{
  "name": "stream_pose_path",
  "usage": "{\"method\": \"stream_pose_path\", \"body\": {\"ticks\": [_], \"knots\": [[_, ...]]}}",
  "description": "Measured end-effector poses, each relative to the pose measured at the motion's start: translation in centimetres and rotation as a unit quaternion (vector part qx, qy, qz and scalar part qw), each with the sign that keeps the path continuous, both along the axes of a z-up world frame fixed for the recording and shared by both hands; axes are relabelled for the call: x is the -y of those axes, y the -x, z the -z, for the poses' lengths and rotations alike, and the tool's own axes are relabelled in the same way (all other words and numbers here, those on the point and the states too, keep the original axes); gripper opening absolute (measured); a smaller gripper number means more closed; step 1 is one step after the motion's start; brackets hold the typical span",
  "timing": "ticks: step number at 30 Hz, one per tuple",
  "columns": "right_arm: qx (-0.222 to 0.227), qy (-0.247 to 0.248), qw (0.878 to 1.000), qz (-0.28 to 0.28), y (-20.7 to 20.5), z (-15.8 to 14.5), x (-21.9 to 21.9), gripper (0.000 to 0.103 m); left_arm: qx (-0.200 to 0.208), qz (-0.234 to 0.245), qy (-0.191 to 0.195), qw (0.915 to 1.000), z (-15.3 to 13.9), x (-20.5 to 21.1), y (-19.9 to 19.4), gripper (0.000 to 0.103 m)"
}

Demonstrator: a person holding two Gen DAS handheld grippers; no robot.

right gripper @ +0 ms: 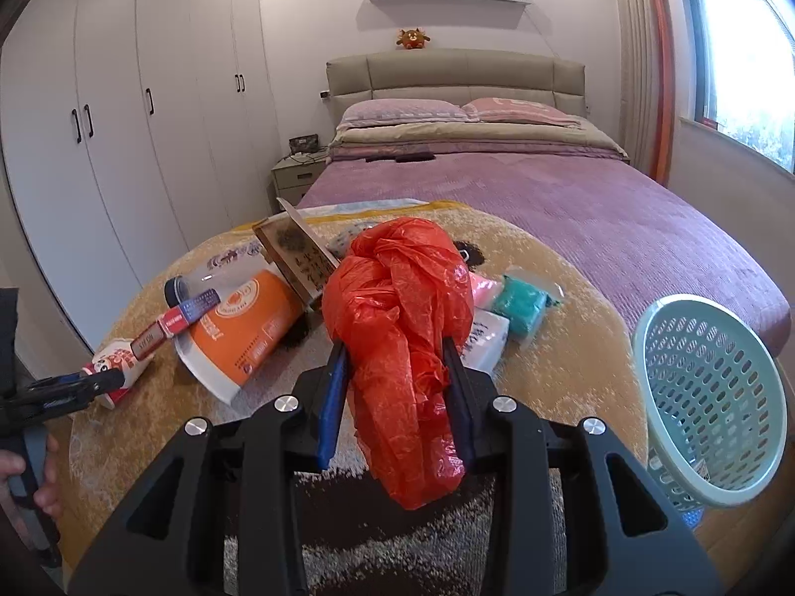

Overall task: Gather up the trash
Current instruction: 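Grasp the red-white cup with left tool, drop both items into the basket with both tools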

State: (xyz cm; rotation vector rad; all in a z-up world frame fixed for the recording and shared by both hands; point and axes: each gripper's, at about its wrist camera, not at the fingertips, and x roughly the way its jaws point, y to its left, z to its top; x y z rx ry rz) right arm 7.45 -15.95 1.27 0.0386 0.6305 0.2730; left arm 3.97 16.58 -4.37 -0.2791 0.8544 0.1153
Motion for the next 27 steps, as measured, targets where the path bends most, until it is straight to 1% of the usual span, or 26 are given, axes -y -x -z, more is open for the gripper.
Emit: {"method": "stream_pose_path", "body": {"ticks": [3, 5, 7, 10, 13, 14, 17, 21, 25, 27], "knots": [[-0.002, -0.005, 1.000, 0.003, 0.1, 0.2, 0.5, 0.033, 0.009, 0.001, -0.004, 1.0000, -0.3, 0.2, 0.3, 0.067], [-0.001, -0.012, 1.000, 0.005, 0.2, 0.0, 0.8, 0.033, 0.026, 0.001, -0.008, 0.9996, -1.1, 0.3, 1.0, 0.066], [0.002, -0.019, 1.000, 0.003, 0.4, -0.3, 1.2, 0.033, 0.047, 0.002, -0.012, 0.9988, -2.2, 0.5, 2.0, 0.066], [0.014, -0.027, 1.000, 0.006, 1.0, -1.2, 1.7, 0.033, 0.083, 0.004, -0.029, 0.9961, -4.7, 1.5, 3.2, 0.066], [0.028, -0.031, 0.999, 0.015, 1.6, -2.0, 2.5, 0.033, 0.120, 0.022, -0.032, 0.9920, -7.1, 3.1, 3.9, 0.066], [0.033, -0.031, 0.999, 0.022, 1.8, -2.3, 2.9, 0.033, 0.133, 0.036, -0.030, 0.9900, -8.1, 4.1, 3.9, 0.067], [0.044, -0.037, 0.997, 0.049, 2.3, -3.0, 4.6, 0.033, 0.147, 0.074, -0.026, 0.9861, -9.4, 6.7, 3.1, 0.067], [0.047, -0.046, 0.993, 0.095, 2.5, -3.3, 8.0, 0.033, 0.154, 0.129, -0.022, 0.9794, -10.2, 11.9, 1.1, 0.067], [0.050, -0.040, 0.989, 0.134, 2.6, -2.9, 11.0, 0.033, 0.160, 0.186, -0.016, 0.9694, -10.6, 17.7, -0.8, 0.067], [0.047, -0.039, 0.986, 0.158, 2.5, -2.6, 12.8, 0.033, 0.161, 0.218, -0.013, 0.9625, -10.4, 20.8, -1.7, 0.067]]}}
